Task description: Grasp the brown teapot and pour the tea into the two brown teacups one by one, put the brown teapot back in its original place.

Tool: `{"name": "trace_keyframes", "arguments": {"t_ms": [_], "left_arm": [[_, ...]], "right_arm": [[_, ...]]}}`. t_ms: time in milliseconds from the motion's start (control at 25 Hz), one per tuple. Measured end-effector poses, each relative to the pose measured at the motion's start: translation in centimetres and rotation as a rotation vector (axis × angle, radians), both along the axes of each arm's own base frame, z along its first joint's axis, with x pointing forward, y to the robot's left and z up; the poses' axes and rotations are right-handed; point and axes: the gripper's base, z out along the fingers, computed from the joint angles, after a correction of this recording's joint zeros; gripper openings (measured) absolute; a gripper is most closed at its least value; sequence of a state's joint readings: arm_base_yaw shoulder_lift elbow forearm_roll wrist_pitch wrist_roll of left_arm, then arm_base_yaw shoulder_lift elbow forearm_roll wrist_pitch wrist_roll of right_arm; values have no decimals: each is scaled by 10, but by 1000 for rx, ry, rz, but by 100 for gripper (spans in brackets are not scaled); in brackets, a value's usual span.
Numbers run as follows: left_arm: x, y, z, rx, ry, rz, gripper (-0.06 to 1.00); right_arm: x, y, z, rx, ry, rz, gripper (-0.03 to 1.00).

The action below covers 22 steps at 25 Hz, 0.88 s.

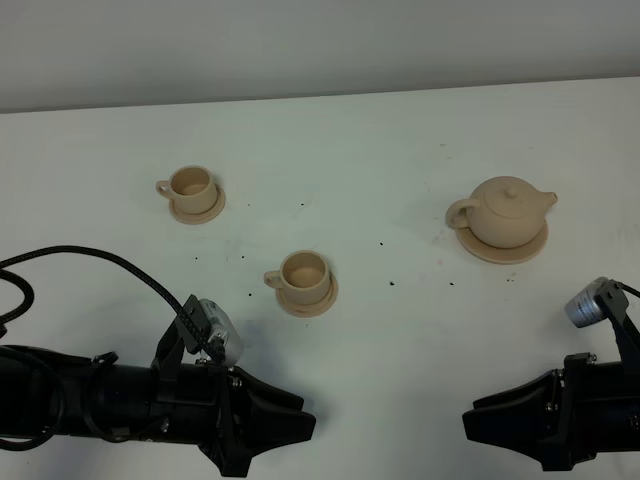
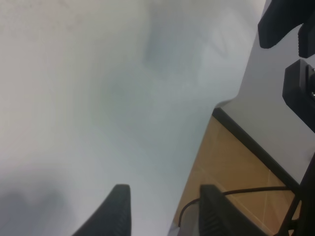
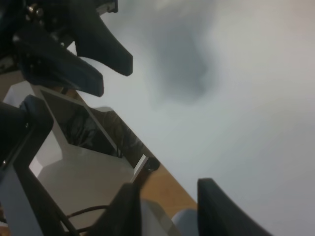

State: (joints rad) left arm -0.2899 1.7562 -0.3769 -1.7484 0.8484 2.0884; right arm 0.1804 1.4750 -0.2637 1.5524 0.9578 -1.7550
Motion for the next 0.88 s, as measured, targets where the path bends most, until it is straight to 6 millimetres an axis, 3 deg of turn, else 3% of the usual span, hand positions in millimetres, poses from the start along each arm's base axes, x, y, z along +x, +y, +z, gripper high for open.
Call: {"name": "trace_keyframes", "arguments": {"t_ms": [880], "left_arm": [[0,0,2,-4,-6,7,38]], "right_arm": [[1,0,0,7,3,-21,31]]}}
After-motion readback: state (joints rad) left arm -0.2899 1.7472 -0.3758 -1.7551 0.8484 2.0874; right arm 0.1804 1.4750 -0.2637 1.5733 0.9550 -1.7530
